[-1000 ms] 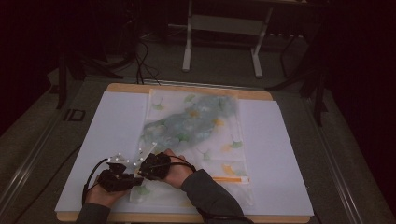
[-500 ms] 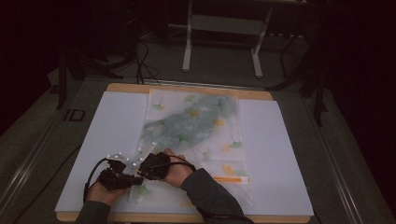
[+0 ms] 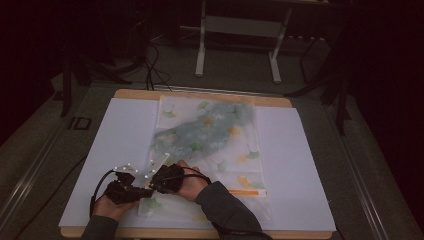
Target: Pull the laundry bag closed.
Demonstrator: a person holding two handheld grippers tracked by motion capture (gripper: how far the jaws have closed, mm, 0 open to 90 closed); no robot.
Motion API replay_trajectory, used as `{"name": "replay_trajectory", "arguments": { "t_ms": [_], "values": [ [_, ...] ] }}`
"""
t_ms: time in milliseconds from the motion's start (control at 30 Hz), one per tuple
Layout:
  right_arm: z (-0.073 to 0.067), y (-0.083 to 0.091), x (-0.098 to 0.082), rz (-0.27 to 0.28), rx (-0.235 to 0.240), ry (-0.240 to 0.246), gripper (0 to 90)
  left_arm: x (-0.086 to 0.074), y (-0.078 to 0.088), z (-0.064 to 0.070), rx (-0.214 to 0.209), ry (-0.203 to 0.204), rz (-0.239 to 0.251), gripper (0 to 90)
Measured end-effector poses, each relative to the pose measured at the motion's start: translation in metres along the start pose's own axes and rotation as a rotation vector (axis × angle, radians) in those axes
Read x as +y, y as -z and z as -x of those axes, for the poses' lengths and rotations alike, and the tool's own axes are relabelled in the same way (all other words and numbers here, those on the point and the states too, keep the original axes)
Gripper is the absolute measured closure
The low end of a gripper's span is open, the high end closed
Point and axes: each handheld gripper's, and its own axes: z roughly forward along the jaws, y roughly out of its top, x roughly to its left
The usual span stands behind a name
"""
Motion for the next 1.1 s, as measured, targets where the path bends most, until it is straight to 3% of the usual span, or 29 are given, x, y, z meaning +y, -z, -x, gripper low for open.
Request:
{"name": "replay_trajectory", "arguments": {
  "t_ms": [300, 1100],
  "values": [
    [0.002, -0.003, -0.004, 0.004, 0.004, -0.012, 84.2, -0.001, 0.002, -0.001, -0.006, -0.001, 0.016, 88.7],
    [0.004, -0.003, -0.021, -0.063, -0.027, -0.008, 84.2, -0.002, 0.008, -0.002, -0.018, 0.001, 0.059, 88.6]
  ]
}}
